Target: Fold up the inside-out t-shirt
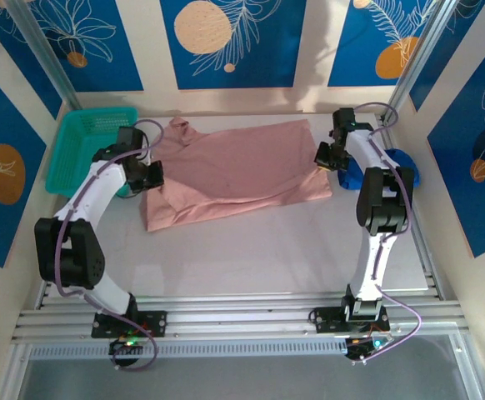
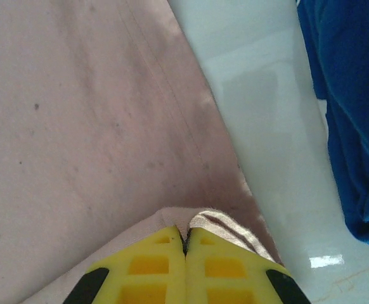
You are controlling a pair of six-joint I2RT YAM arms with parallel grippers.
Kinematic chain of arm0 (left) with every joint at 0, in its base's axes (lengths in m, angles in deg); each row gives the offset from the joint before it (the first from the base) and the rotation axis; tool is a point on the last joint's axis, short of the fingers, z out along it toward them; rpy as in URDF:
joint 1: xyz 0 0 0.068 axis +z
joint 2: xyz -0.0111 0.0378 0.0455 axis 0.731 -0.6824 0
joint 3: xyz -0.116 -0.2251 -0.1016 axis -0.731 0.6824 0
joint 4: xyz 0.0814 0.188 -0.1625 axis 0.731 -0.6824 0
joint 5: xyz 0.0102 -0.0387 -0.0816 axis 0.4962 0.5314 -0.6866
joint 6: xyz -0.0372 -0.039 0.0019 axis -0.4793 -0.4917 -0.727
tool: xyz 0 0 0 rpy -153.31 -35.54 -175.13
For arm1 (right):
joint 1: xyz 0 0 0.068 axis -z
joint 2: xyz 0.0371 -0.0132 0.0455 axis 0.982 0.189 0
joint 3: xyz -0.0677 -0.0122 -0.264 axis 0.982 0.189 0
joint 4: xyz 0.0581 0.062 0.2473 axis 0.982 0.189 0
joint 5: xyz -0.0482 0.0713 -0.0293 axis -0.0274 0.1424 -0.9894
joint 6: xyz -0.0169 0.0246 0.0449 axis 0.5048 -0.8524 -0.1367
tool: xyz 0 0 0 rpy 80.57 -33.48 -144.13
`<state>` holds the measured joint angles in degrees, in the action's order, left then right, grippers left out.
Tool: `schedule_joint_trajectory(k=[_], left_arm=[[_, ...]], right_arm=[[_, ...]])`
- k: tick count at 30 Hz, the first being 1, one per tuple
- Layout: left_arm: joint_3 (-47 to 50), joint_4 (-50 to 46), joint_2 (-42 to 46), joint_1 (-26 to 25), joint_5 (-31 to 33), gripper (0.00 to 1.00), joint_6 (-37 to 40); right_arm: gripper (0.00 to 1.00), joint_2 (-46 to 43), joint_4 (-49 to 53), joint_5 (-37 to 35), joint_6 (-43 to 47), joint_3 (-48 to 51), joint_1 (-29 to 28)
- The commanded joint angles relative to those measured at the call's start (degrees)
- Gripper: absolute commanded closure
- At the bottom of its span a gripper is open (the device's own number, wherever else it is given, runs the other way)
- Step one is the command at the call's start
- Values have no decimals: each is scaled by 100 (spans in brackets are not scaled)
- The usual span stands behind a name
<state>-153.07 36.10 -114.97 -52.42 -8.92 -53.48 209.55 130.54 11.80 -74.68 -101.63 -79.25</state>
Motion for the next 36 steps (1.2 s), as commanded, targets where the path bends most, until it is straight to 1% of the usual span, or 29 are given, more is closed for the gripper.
schedule_joint_trajectory(k=[1,7,17,36], left_arm=[[-298,92,-175,112,-67,100,43],[-603,125,-531,202,2,100,48],[-1048,120,-1012,238,-110,100,30],[-1017,104,-984,448,-121,100,65]], right_arm=[[98,175,283,-186,159,-333,-29],[98,382,303,-207,207,-608,-39],[98,662,252,-74,220,-958,-123],[99,852,436,-260,304,-1289,-73]])
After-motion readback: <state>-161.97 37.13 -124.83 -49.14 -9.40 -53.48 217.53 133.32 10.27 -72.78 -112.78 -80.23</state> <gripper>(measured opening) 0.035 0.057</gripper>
